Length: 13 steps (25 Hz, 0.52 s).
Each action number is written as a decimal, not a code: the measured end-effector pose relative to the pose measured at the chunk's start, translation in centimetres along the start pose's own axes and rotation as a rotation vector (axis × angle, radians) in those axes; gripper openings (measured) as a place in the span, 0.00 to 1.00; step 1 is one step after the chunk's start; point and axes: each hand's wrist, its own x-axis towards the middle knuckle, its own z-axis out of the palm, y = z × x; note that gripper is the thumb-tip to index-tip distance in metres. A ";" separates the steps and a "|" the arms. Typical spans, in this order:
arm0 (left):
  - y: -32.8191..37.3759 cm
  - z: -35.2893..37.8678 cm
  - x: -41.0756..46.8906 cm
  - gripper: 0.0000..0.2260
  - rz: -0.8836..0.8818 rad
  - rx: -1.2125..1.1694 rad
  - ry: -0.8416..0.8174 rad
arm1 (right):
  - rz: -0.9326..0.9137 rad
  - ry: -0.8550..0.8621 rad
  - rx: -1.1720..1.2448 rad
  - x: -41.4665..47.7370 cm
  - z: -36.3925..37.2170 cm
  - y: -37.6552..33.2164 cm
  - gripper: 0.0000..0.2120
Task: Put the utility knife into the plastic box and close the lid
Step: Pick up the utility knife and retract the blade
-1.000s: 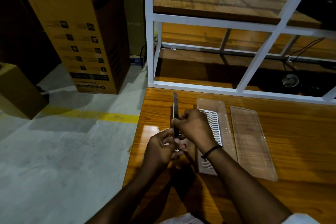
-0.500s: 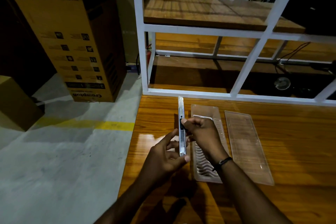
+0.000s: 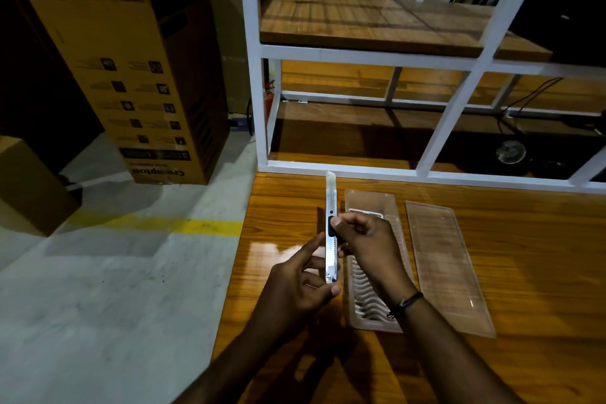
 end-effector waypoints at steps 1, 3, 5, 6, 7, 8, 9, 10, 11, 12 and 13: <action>0.0 0.0 0.0 0.38 0.004 -0.002 -0.002 | 0.001 0.000 0.001 0.0 0.0 0.0 0.08; 0.0 0.1 0.1 0.39 0.003 -0.006 -0.003 | 0.008 -0.003 0.008 -0.2 0.0 -0.1 0.08; 0.0 0.2 0.1 0.39 0.000 -0.004 -0.004 | 0.006 -0.012 0.022 -0.3 -0.1 -0.1 0.08; 0.1 0.2 0.1 0.38 -0.001 -0.005 -0.005 | 0.005 -0.014 0.030 -0.4 -0.1 -0.1 0.08; 0.1 0.2 0.1 0.38 -0.002 -0.009 -0.004 | 0.006 -0.014 0.041 -0.5 -0.2 -0.2 0.07; 0.1 0.2 0.1 0.38 -0.002 -0.014 -0.003 | 0.007 -0.014 0.054 -0.6 -0.2 -0.2 0.06; 0.1 0.3 0.2 0.38 0.000 -0.018 -0.003 | 0.006 -0.017 0.065 -0.7 -0.2 -0.2 0.05; 0.1 0.3 0.1 0.38 0.001 -0.022 -0.005 | 0.005 -0.020 0.073 -0.8 -0.2 -0.2 0.05; 0.1 0.3 0.1 0.39 0.002 -0.026 -0.007 | 0.004 -0.025 0.075 -0.9 -0.2 -0.3 0.07; 0.1 0.3 0.1 0.39 -0.001 -0.033 -0.010 | -0.001 -0.031 0.073 -1.0 -0.2 -0.4 0.09; 0.1 0.4 0.2 0.39 -0.005 -0.039 -0.012 | -0.005 -0.033 0.070 -1.0 -0.2 -0.4 0.11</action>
